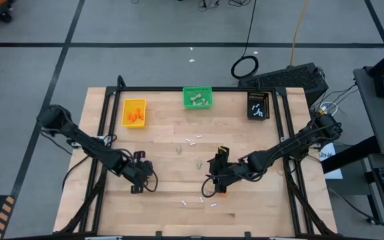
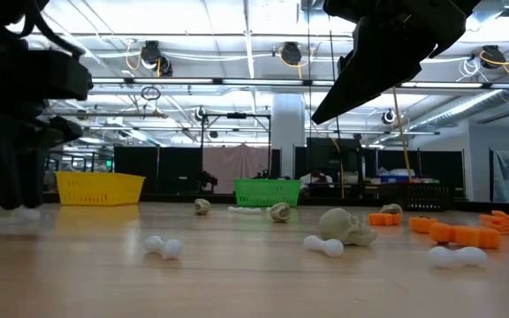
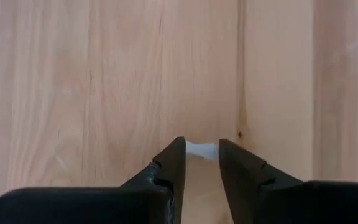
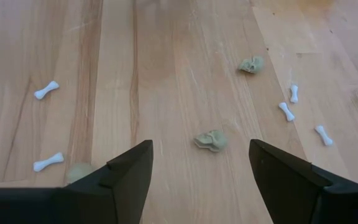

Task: Sort Halloween decoration
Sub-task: Put the white bone toy into the black bin

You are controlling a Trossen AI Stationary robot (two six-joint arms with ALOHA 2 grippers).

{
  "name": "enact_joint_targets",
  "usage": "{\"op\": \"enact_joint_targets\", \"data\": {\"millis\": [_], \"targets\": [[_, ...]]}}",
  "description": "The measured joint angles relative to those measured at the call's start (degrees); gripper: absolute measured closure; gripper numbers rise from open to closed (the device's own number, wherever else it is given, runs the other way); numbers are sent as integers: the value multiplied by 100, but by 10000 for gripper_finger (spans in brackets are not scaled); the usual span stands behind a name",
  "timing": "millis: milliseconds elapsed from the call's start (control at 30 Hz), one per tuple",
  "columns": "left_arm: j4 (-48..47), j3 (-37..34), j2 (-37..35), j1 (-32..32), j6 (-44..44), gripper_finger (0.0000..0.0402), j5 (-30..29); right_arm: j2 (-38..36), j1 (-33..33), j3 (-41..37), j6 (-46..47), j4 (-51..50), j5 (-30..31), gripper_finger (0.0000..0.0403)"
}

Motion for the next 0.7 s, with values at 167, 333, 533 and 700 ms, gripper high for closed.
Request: {"op": "enact_joint_targets", "data": {"millis": [167, 333, 533, 700], "targets": [[-12, 2, -263, 0, 4, 310, -58, 0, 0, 1, -1, 0, 1, 151], [-45, 2, -349, 0, 91, 309, -77, 0, 0, 1, -1, 0, 1, 151], [-48, 2, -283, 0, 766, 300, 17, 0, 0, 1, -1, 0, -1, 151], [-7, 2, -283, 17, 1815, 251, 55, 0, -1, 1, -18, 0, 1, 151]]}}
